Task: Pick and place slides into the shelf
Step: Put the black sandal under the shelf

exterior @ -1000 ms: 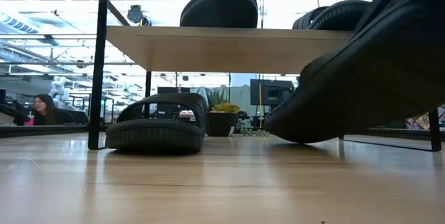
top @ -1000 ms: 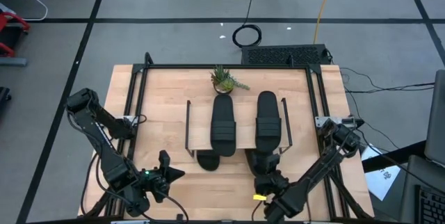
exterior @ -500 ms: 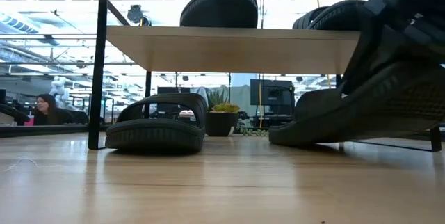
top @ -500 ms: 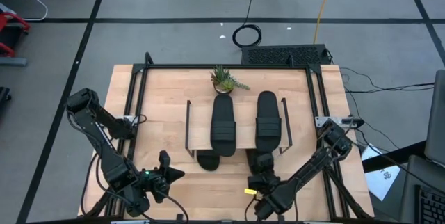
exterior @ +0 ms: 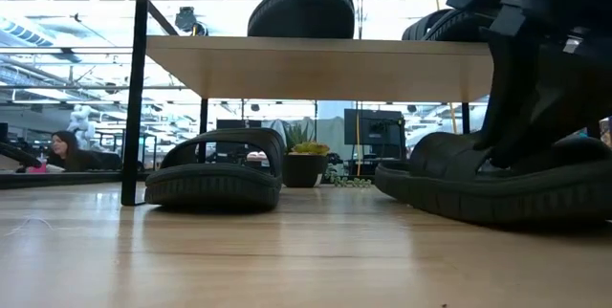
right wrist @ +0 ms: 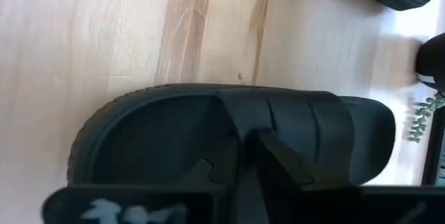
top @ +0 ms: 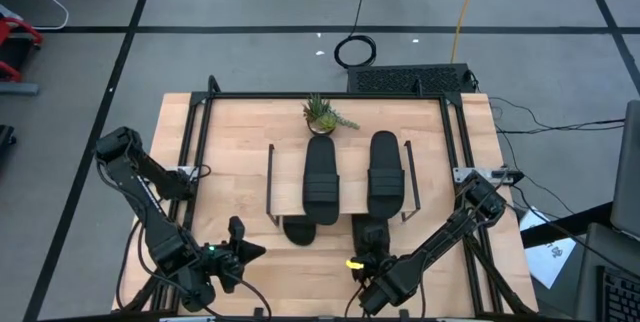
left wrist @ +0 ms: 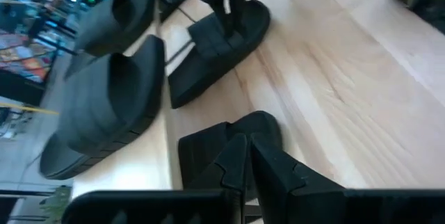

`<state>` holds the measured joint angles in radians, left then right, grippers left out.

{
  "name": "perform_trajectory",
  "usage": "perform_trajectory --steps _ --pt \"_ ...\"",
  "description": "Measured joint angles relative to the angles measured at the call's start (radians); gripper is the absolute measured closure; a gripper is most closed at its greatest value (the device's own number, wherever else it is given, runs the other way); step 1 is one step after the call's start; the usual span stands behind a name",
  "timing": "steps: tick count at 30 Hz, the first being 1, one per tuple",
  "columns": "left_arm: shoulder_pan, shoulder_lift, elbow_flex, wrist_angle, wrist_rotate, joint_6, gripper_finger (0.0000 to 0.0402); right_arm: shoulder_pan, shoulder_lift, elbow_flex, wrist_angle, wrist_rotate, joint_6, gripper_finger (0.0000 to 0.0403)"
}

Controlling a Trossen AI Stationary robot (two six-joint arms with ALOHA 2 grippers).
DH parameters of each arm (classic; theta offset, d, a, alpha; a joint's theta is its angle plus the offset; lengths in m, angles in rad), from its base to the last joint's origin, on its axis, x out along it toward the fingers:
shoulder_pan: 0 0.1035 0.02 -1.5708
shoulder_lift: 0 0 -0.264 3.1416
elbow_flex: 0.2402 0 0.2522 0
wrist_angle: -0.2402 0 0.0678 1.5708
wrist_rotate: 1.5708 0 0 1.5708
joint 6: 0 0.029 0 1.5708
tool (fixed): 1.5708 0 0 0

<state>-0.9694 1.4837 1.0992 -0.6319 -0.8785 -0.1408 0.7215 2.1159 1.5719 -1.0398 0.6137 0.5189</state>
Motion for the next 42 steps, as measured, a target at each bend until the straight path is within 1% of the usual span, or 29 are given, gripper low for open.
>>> perform_trajectory --steps 3,8,11,17,20,21,23,25,28,29,30,33,37,42 --pt "0.0 0.0 0.0 0.0 0.043 -0.002 0.0376 0.001 0.0 0.0 0.003 0.034 -0.002 0.0351" --pt "0.0 0.0 0.0 0.001 0.063 -0.012 0.0376 0.0 -0.028 0.0 0.019 0.041 0.02 0.0337" --pt "0.0 0.0 0.0 0.001 0.064 -0.012 0.0376 -0.001 -0.055 0.0 0.037 0.061 0.02 0.031" --pt "0.0 0.0 0.0 0.001 0.067 -0.012 0.0376 0.012 -0.116 0.0 0.076 0.061 0.015 0.0246" --pt "0.0 0.0 0.0 0.001 0.067 -0.012 0.0376 0.033 -0.143 0.0 0.1 0.062 0.01 0.0237" --pt "0.0 0.0 0.0 0.001 0.067 -0.012 0.0376 0.044 -0.151 0.0 0.116 0.061 0.003 0.0241" --pt "0.0 0.0 0.0 0.0 0.067 -0.012 0.0376 0.073 -0.164 0.0 0.155 0.035 -0.027 0.0263" --pt "0.0 0.0 0.0 0.0 0.067 -0.012 0.0376 0.096 -0.171 0.0 0.198 0.002 -0.045 0.0299" --pt "0.0 0.0 0.0 0.0 0.068 -0.006 0.0376 0.123 -0.173 0.0 0.256 -0.054 -0.051 0.037" --pt "0.0 0.0 0.0 0.0 0.067 0.0 0.0376 0.129 -0.172 0.0 0.27 -0.069 -0.054 0.0386" --pt "0.0 0.0 0.0 0.0 0.068 0.004 0.0376 0.134 -0.169 0.0 0.285 -0.073 -0.049 0.0393" --pt "0.0 0.0 0.0 0.0 0.067 0.023 0.0376 0.142 -0.158 -0.011 0.355 -0.08 -0.033 0.0395" --pt "0.0 0.0 0.0 0.004 0.067 0.038 0.0376 0.144 -0.158 -0.081 0.496 -0.122 -0.026 0.0401" --pt "0.0 0.0 0.0 0.004 0.067 0.037 0.0376 0.144 -0.157 -0.164 0.52 -0.121 0.05 0.0402"
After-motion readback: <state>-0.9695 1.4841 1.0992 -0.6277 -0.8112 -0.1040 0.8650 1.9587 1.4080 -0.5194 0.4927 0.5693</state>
